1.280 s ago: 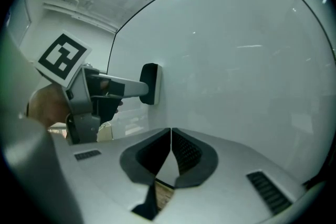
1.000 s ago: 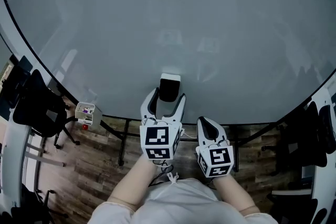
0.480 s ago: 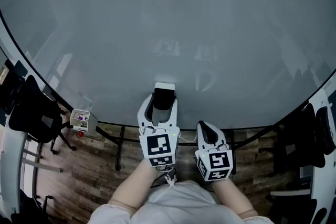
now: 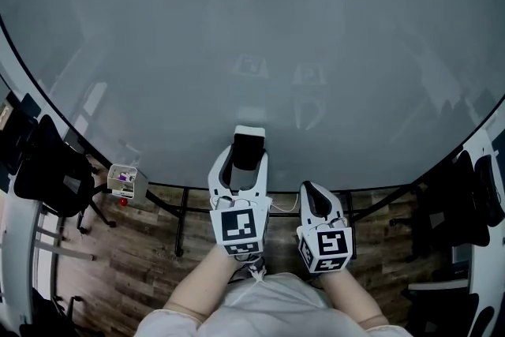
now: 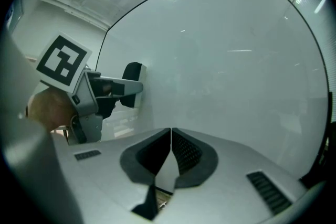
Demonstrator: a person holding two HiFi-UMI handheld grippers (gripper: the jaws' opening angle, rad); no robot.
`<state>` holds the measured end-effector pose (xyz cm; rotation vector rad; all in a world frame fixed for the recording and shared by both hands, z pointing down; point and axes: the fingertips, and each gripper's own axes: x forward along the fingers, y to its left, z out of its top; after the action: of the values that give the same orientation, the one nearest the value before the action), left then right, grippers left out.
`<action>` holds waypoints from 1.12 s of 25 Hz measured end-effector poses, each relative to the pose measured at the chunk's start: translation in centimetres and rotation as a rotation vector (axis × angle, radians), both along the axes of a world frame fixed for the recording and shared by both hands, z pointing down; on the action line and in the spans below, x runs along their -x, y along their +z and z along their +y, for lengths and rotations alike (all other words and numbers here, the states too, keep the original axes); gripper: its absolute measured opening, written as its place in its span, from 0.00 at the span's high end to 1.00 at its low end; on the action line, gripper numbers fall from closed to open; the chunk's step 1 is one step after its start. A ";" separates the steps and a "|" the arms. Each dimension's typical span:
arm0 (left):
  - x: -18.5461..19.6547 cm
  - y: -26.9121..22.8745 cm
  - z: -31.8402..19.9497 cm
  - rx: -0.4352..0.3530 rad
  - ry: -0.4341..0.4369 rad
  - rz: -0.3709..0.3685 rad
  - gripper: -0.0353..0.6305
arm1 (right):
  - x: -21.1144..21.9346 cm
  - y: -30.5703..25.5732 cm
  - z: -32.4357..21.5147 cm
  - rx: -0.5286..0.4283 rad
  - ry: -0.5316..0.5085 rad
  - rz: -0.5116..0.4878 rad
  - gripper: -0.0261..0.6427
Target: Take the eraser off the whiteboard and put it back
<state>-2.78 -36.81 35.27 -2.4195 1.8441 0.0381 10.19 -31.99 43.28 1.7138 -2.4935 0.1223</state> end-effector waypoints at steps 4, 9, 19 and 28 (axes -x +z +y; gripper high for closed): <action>0.3 0.4 1.2 0.009 0.027 0.008 0.57 | 0.7 0.3 0.7 0.010 0.000 0.004 0.92; 2.0 1.9 3.1 0.051 0.042 0.042 0.57 | 2.1 0.8 1.7 0.026 -0.005 0.008 0.92; 4.6 7.7 6.2 0.195 0.058 0.020 0.57 | 4.3 1.7 3.7 0.044 0.019 -0.034 0.92; 4.9 9.5 7.6 0.248 0.103 0.037 0.57 | 5.7 1.6 4.6 0.038 0.021 -0.033 0.92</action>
<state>-7.72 -29.18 44.79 -2.6935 1.8364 -0.1484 4.47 -27.39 44.85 1.7376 -2.4799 0.2004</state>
